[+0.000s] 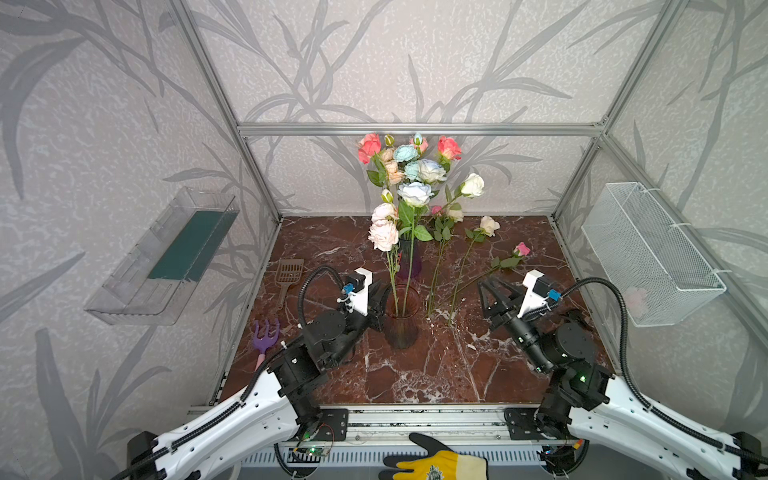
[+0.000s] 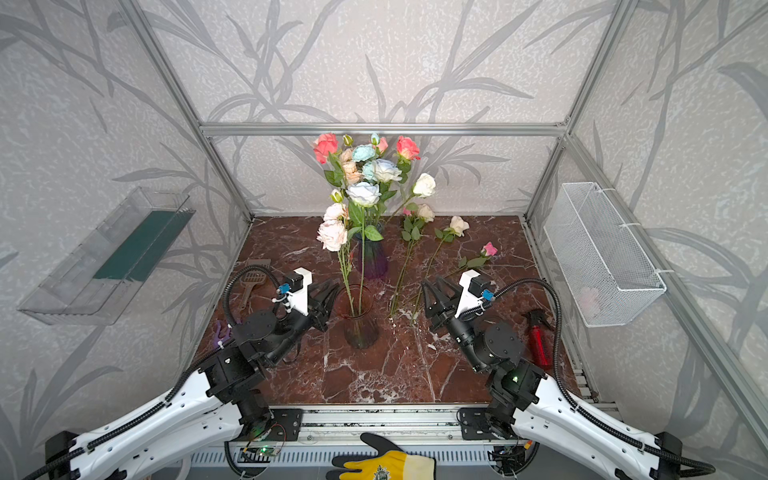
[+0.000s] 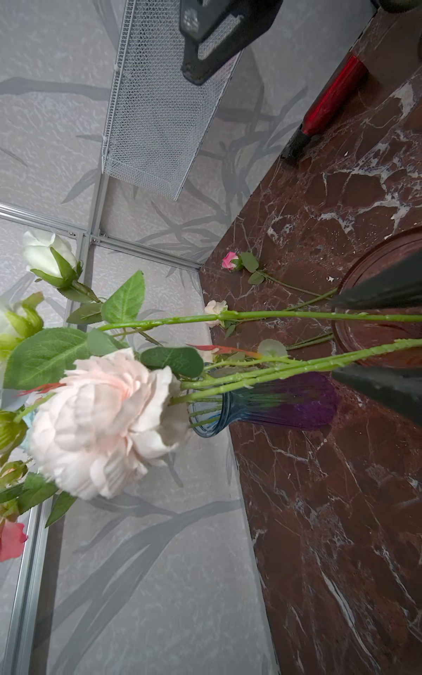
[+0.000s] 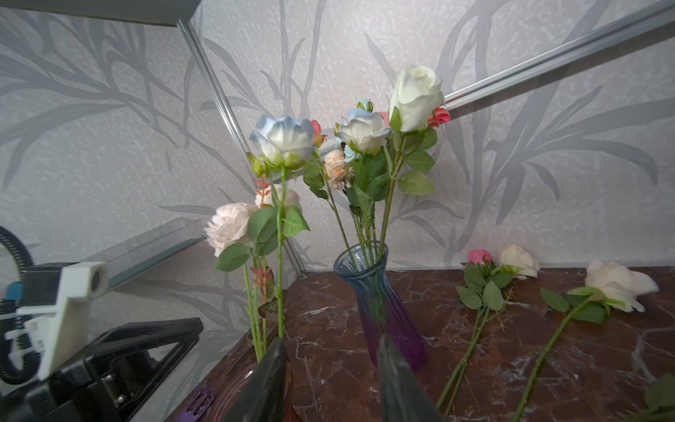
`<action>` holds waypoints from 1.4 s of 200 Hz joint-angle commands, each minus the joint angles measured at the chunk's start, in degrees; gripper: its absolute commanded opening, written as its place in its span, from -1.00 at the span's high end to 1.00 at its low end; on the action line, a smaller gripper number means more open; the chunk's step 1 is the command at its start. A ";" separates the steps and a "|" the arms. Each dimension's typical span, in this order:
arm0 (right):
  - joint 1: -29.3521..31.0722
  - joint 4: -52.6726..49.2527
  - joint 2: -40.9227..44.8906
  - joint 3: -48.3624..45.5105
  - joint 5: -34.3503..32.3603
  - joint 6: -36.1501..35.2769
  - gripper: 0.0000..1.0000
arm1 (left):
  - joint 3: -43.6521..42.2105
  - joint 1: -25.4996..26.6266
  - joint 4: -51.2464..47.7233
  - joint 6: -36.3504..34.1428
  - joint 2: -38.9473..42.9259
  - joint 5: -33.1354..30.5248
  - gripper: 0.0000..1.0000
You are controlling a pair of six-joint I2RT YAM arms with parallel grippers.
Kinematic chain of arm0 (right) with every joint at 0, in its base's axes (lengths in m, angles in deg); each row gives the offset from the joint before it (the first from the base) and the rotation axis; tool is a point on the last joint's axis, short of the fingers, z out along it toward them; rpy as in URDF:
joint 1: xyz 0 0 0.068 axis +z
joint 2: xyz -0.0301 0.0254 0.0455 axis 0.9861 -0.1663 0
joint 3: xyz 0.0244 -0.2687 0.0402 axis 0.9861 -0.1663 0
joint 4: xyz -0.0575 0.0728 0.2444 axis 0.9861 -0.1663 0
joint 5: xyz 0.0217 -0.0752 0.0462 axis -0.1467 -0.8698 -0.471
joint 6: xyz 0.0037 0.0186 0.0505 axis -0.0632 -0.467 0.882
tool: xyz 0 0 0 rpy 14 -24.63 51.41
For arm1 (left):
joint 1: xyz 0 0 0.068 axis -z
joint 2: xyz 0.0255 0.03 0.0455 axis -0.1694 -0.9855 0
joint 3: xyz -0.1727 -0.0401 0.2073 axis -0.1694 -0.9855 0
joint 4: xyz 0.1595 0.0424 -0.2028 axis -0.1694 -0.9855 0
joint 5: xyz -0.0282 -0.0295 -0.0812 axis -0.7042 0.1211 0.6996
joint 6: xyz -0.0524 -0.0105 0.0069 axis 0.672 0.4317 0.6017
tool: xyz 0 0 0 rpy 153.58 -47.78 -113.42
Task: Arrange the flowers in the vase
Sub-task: 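Reach the right gripper down to the white rose stems in the pile, then grasp a white rose stem with the right gripper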
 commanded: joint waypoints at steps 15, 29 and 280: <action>-5.74 -15.23 -4.83 6.76 -5.06 4.82 0.16 | 6.35 -0.27 -3.65 -0.41 2.19 -2.23 0.14; -13.07 -19.36 -8.36 7.97 2.79 10.27 0.15 | 9.89 -0.31 -2.24 -1.23 0.23 -6.12 -0.02; -30.29 -37.13 -92.44 63.30 29.83 13.29 0.22 | 11.33 -15.22 6.90 5.27 -8.96 -9.44 -0.23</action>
